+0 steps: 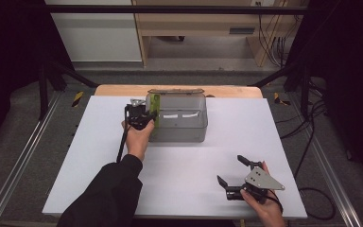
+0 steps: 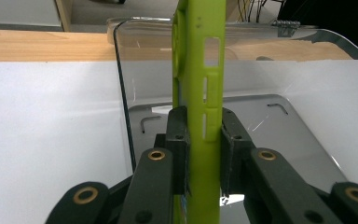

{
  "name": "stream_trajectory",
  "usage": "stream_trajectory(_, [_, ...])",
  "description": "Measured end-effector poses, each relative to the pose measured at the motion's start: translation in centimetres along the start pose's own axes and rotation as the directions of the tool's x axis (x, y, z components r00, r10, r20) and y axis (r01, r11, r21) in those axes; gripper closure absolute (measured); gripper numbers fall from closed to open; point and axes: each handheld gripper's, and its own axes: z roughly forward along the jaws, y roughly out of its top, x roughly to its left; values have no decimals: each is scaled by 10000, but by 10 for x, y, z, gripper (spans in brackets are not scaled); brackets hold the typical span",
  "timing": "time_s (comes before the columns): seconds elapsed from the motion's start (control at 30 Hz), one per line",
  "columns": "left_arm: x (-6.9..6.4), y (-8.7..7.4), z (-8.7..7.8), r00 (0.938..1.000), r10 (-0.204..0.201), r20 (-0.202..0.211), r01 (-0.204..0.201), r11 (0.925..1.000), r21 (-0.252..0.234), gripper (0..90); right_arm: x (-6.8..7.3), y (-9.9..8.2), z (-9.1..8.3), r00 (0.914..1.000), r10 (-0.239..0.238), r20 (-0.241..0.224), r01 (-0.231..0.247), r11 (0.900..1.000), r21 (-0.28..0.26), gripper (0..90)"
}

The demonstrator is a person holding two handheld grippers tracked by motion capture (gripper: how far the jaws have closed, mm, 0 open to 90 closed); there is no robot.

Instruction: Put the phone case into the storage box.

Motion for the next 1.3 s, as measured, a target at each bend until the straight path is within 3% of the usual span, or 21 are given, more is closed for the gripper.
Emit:
stream_trajectory(0.57, [4, 1, -1, 9999, -118, -59, 119, 9998, 158, 767, 0, 0, 1, 10000, 29, 12, -30, 10000, 60, 27])
stream_trajectory(1.17, [8, 2, 0, 9972, -637, 403, 626, 9977, 266, 769, 0, 0, 1, 10000, 32, 9, -33, 10000, 86, 27])
stream_trajectory(1.3, [8, 2, 1, 9976, -584, 372, 574, 9980, 259, 768, 0, 0, 1, 10000, 35, 18, -35, 10000, 89, 27])
